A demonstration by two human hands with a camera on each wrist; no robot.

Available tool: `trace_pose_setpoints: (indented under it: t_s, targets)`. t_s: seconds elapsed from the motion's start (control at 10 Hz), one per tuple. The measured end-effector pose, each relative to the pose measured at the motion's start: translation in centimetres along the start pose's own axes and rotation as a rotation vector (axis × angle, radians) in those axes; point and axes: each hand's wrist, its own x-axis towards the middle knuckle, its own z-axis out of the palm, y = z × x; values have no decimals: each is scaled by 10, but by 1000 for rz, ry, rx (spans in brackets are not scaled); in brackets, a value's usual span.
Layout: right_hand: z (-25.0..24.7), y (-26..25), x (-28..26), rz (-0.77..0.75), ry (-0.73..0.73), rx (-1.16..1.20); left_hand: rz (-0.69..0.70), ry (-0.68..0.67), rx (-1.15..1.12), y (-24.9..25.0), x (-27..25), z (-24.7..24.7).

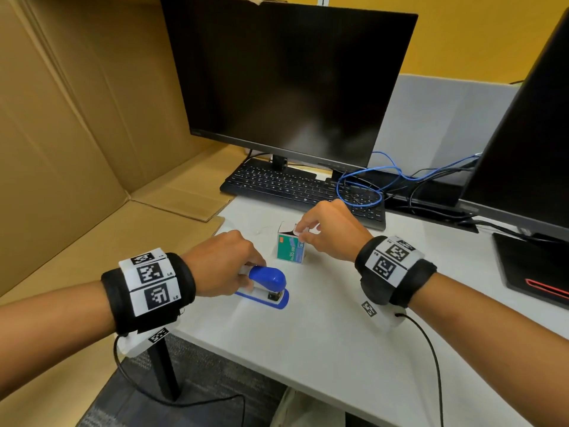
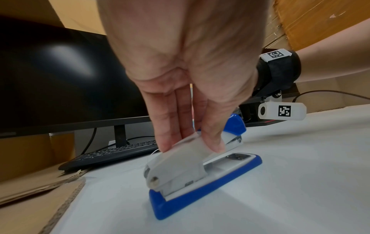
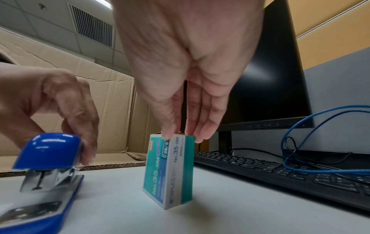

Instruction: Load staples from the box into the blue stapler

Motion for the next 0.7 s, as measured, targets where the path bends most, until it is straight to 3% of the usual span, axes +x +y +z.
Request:
trace_pose_setpoints:
  t_s: [0.7]
  targets:
    - [7, 14, 4, 19, 57, 8, 48, 12, 75, 2, -2, -4]
